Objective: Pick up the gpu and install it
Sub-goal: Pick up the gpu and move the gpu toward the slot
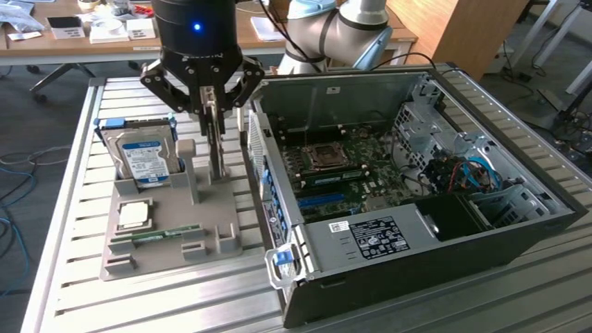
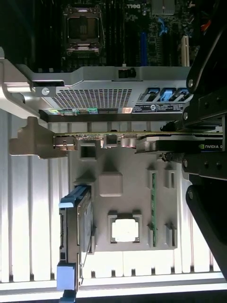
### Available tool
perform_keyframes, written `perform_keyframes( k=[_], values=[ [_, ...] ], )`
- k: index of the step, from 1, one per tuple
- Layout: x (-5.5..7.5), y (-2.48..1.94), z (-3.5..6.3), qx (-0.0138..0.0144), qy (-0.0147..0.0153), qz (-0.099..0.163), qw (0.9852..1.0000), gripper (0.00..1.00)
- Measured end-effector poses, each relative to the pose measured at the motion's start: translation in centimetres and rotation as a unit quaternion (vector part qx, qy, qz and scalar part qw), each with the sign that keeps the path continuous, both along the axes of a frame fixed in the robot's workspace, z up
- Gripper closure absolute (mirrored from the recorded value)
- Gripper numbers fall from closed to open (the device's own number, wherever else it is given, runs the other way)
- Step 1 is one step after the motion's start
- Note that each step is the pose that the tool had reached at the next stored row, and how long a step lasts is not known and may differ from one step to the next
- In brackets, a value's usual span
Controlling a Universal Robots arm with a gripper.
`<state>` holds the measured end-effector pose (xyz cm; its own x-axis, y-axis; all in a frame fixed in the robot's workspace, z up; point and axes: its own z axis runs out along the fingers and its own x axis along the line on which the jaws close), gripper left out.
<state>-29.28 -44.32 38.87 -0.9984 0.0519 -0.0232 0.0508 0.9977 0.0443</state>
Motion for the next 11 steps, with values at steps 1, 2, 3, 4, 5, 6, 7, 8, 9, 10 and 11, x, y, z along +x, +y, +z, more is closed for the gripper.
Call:
perform_keyframes(
  k=[1, 2, 3, 4, 5, 6, 7, 8, 9, 10, 11],
  values=[
    [0.0, 0.0, 0.15, 0.0, 0.0, 0.0, 1.0, 0.73],
    [0.0, 0.0, 0.31, 0.0001, -0.0001, 0.0, 1.0, 0.73],
    [0.0, 0.0, 0.47, 0.0001, -0.0002, 0.0, 1.0, 0.73],
    [0.0, 0.0, 0.63, 0.0, -0.0002, 0.0, 1.0, 0.73],
    [0.0, 0.0, 0.79, 0.0001, -0.0003, 0.0, 1.0, 0.73],
    [0.0, 0.0, 0.95, 0.0001, -0.0003, 0.0, 1.0, 0.73],
    [0.0, 0.0, 1.12, 0.0001, -0.0003, 0.0, 1.0, 0.73],
    [0.0, 0.0, 1.3, 0.0002, -0.0004, 0.0, 1.0, 0.73],
    [0.0, 0.0, 1.49, 0.0003, -0.0005, 0.0, 1.0, 0.73],
    [0.0, 0.0, 1.62, 0.0003, -0.0005, 0.0, 1.0, 0.73],
    [0.0, 0.0, 1.78, 0.0004, -0.0004, 0.0, 1.0, 0.73]
  ],
)
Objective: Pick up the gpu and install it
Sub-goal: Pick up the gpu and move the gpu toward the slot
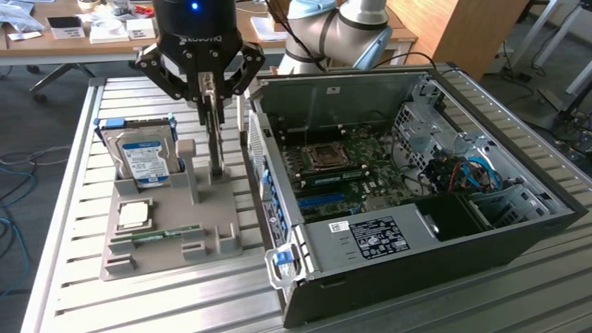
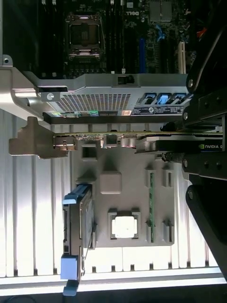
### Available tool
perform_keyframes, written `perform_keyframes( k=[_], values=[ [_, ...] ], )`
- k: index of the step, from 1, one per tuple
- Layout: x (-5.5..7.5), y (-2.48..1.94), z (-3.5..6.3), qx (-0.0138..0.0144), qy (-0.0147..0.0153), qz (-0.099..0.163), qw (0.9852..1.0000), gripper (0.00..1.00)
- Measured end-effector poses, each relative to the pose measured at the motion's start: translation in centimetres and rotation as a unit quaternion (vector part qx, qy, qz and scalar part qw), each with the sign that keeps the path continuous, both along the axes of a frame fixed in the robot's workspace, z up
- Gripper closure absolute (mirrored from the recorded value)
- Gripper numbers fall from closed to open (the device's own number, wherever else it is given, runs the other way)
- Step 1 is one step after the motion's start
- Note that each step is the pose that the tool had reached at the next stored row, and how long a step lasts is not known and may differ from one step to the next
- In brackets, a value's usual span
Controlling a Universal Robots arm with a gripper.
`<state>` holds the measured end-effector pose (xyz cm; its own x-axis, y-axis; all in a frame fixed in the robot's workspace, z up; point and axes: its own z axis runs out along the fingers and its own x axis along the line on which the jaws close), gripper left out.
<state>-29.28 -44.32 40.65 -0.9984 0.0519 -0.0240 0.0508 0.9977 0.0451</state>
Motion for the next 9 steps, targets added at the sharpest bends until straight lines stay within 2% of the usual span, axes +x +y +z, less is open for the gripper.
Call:
perform_keyframes(
  k=[9],
  values=[
    [0.0, 0.0, 1.44, 0.0002, -0.0003, 0.0, 1.0, 0.73]
  ],
)
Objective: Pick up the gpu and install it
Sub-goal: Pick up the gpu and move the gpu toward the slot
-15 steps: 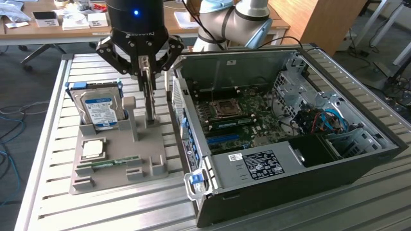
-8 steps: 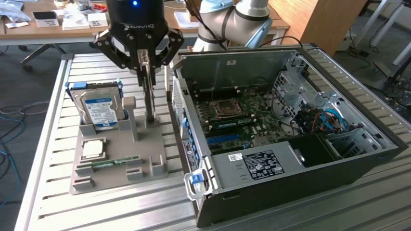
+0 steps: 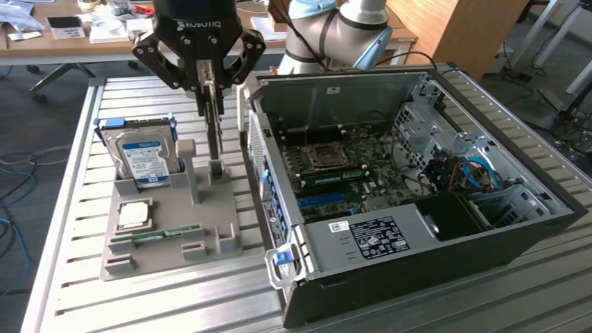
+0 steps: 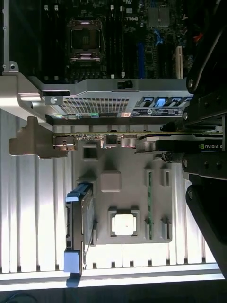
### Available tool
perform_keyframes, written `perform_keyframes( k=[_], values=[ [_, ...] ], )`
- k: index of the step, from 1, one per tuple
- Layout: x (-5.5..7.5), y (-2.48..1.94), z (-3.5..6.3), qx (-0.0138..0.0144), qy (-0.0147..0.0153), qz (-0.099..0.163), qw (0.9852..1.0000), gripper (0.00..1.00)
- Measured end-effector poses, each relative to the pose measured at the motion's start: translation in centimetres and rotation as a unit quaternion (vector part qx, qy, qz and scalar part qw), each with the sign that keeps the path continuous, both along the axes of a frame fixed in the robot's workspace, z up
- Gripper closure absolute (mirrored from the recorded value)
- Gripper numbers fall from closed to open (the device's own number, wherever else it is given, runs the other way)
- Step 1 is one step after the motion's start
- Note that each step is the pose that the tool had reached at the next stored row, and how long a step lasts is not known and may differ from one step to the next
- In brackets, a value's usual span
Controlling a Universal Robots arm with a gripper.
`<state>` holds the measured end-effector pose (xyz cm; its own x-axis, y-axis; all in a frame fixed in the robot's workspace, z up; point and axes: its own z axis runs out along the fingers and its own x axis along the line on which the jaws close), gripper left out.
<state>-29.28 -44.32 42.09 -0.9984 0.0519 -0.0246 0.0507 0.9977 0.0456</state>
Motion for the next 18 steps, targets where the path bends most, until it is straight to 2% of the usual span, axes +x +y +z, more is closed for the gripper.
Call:
perform_keyframes(
  k=[6, 18],
  values=[
    [0.0, 0.0, 0.56, 0.0, -0.0001, 0.0, 1.0, 0.73],
    [0.0, 0.0, 0.73, 0.0, -0.0001, 0.0, 1.0, 0.73]
  ],
)
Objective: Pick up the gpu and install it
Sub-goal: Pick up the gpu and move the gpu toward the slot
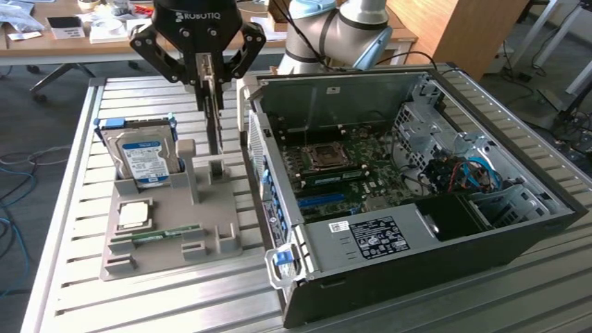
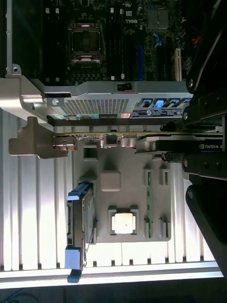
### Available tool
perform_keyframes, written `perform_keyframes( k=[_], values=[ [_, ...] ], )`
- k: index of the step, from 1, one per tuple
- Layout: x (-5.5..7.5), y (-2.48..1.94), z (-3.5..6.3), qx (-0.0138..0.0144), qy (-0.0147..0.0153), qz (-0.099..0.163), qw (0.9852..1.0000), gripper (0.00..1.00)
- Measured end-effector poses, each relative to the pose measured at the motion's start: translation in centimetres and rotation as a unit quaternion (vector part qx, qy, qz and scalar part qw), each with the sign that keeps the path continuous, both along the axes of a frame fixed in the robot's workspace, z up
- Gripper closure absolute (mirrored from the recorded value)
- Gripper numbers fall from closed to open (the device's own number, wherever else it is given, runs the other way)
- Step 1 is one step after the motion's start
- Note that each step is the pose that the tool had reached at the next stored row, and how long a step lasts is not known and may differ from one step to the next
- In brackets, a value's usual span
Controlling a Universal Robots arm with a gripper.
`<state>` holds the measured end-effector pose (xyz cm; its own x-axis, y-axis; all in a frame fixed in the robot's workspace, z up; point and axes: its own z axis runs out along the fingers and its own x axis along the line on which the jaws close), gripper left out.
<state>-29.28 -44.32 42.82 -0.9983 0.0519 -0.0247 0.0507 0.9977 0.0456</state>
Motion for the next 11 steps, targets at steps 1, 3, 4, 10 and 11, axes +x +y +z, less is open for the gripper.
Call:
perform_keyframes(
  k=[1, 3, 4, 10, 11],
  values=[
    [0.0, 0.0, 0.06, 0.0, 0.0, 0.0, 1.0, 0.73],
    [0.05, 0.0, 0.29, 0.0, 0.0, 0.0, 1.0, 0.73],
    [0.16, 0.0, 0.3, -0.0001, 0.0001, 0.0, 1.0, 0.73],
    [0.76, 0.0, 0.28, 0.0, 0.0, 0.0, 1.0, 0.73],
    [0.86, 0.0, 0.28, 0.0, 0.0, 0.0, 1.0, 0.73]
  ],
)
